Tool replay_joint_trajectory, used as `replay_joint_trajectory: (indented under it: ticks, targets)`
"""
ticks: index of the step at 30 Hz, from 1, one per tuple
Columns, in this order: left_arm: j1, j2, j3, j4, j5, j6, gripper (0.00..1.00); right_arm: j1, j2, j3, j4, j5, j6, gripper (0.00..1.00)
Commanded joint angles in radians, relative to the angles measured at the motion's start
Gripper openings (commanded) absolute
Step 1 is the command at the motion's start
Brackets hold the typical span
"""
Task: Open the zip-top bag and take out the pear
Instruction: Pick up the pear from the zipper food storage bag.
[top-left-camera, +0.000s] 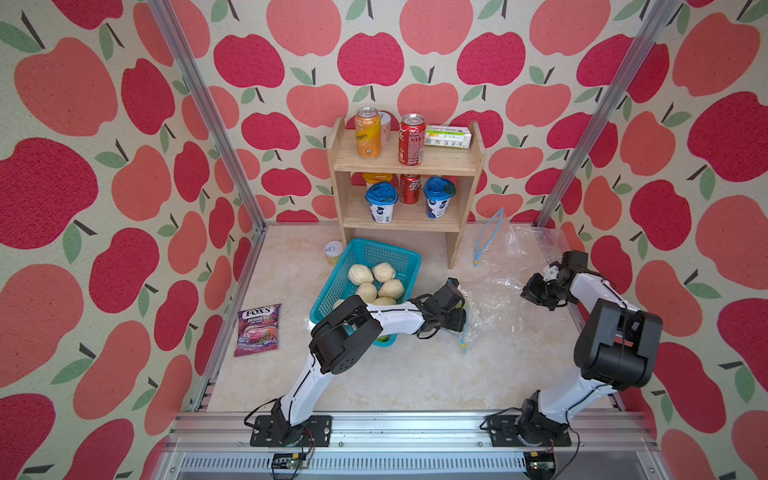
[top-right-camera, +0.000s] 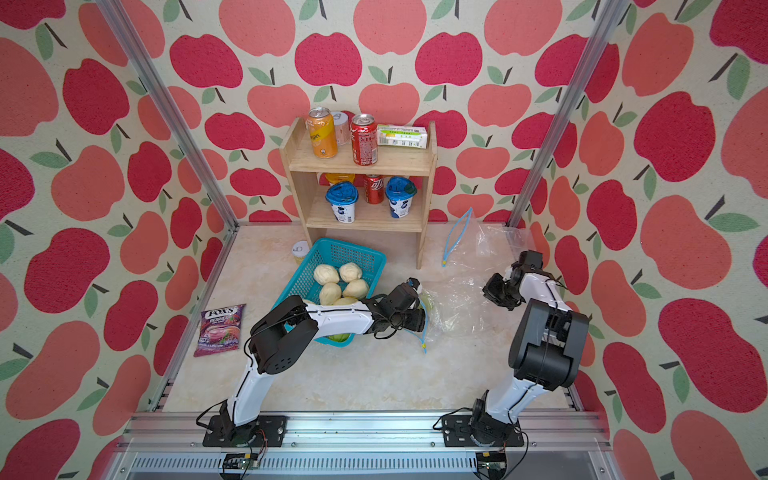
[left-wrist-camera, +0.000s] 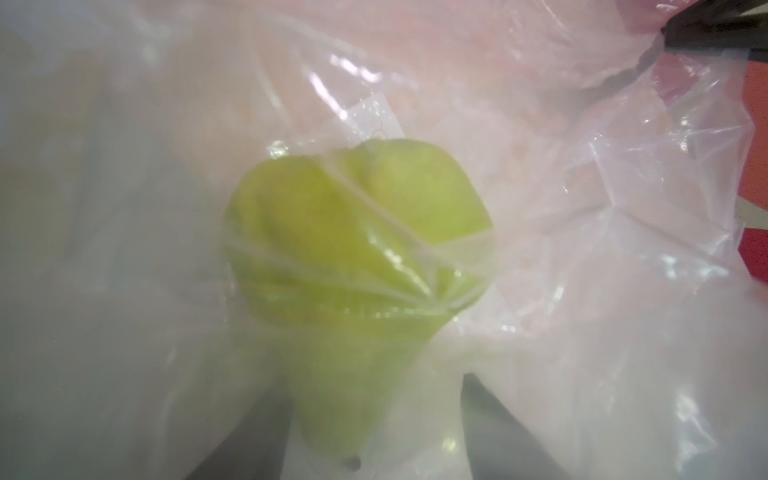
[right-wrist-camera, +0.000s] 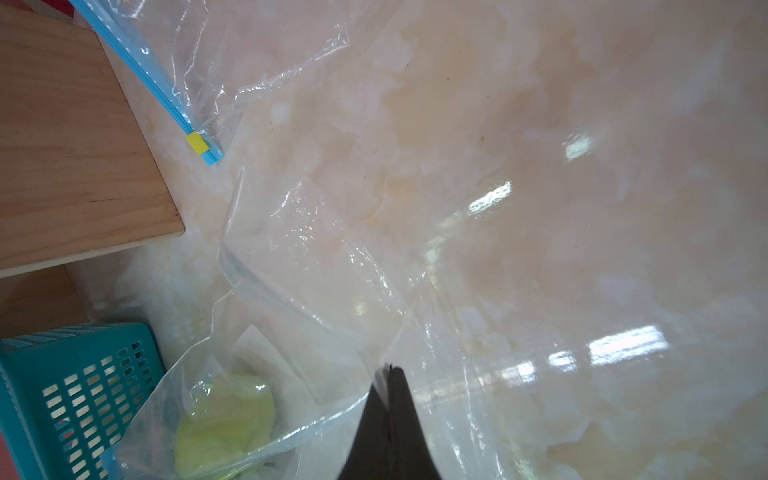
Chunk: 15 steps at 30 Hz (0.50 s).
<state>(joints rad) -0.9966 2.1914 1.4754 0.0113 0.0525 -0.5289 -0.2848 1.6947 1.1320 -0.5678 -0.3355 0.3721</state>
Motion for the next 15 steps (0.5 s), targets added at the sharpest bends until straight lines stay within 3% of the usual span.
replay_joint_trajectory:
  ticks: [1,4,10,15]
  targets:
    - [0.001,0.044,0.022,-0.001,-0.057,0.033,0.67,-0.007,-0.010,0.024,-0.013,-0.022,0.006,0.00]
    - [0.001,0.052,0.017,0.028,-0.068,0.037,0.63,-0.007,-0.009,0.019,-0.009,-0.023,0.007,0.00]
    - [0.002,0.031,-0.015,0.071,-0.075,0.056,0.42,-0.007,-0.004,0.012,-0.006,-0.021,0.008,0.00]
    - [-0.005,-0.022,-0.033,0.053,-0.093,0.070,0.33,-0.007,0.005,0.016,0.008,-0.017,0.021,0.00]
